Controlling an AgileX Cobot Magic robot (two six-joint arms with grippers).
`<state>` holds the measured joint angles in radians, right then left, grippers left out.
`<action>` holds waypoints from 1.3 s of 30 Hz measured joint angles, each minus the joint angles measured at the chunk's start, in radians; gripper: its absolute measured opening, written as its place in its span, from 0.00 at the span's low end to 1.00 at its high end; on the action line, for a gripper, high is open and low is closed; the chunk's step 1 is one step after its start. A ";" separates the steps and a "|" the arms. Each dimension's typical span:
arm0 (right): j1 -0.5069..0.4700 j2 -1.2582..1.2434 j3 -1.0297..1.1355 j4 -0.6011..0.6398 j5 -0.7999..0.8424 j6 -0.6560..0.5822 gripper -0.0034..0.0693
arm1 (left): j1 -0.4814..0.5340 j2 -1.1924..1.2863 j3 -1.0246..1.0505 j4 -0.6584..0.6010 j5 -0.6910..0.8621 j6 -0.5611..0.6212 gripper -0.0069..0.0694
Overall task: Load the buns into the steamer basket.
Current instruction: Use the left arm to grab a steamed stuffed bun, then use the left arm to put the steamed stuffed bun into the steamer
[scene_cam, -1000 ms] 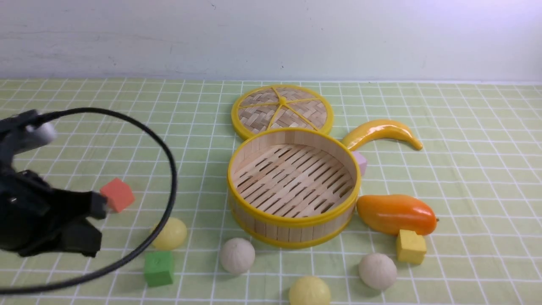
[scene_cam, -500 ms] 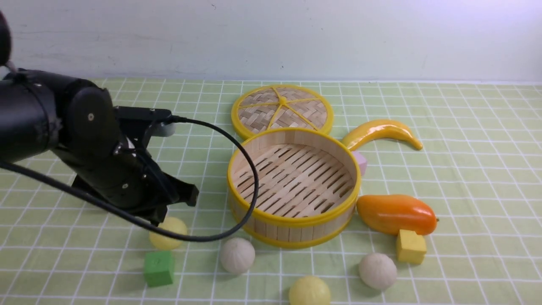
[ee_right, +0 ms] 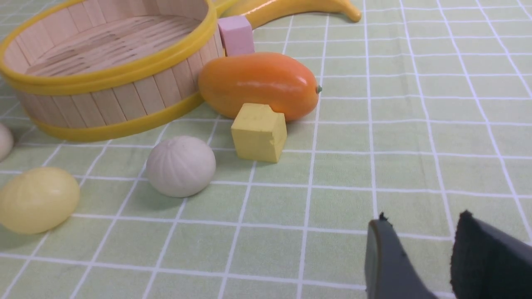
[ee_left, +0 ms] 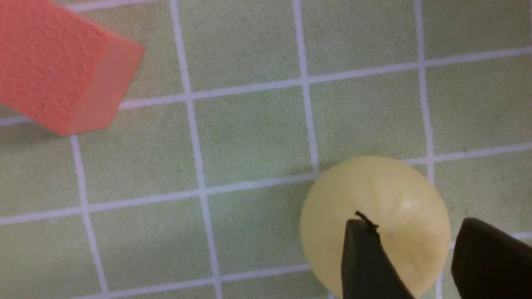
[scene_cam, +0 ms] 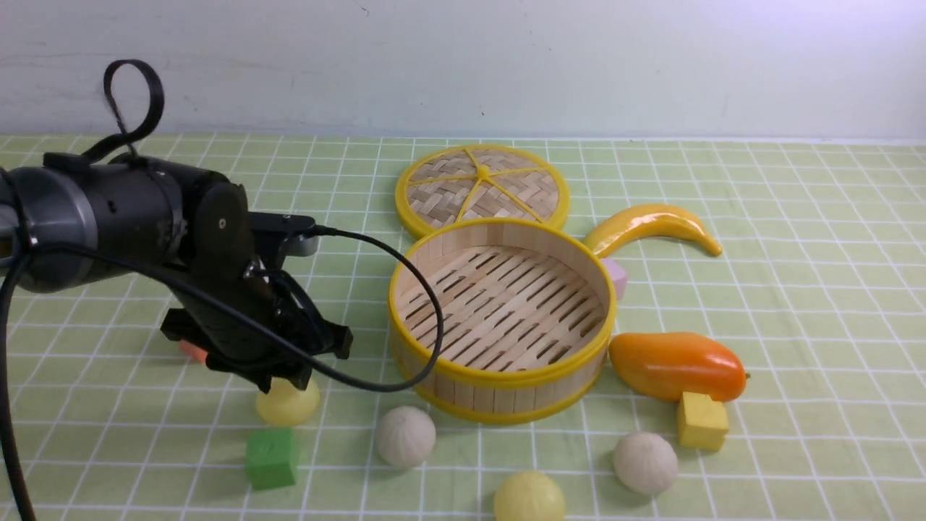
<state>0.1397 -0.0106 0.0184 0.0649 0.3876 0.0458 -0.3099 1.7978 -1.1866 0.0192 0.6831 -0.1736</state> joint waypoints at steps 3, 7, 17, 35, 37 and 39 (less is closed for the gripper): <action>0.000 0.000 0.000 0.000 0.000 0.000 0.38 | 0.000 0.021 0.000 0.019 -0.019 0.000 0.47; 0.000 0.000 0.000 0.000 0.000 0.000 0.38 | 0.000 0.043 -0.001 0.026 -0.032 0.000 0.40; 0.000 0.000 0.000 0.000 0.000 0.000 0.38 | -0.018 0.012 -0.021 0.023 0.018 0.000 0.07; 0.000 0.000 0.000 0.000 0.000 0.000 0.38 | -0.171 0.248 -0.479 -0.013 -0.022 0.054 0.09; 0.000 0.000 0.000 0.000 0.000 0.000 0.38 | -0.170 0.318 -0.532 -0.008 0.013 0.056 0.13; 0.000 0.000 0.000 0.000 0.000 0.000 0.38 | -0.170 0.354 -0.567 -0.007 0.038 0.056 0.17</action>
<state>0.1397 -0.0106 0.0184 0.0649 0.3876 0.0458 -0.4802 2.1514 -1.7532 0.0123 0.7214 -0.1176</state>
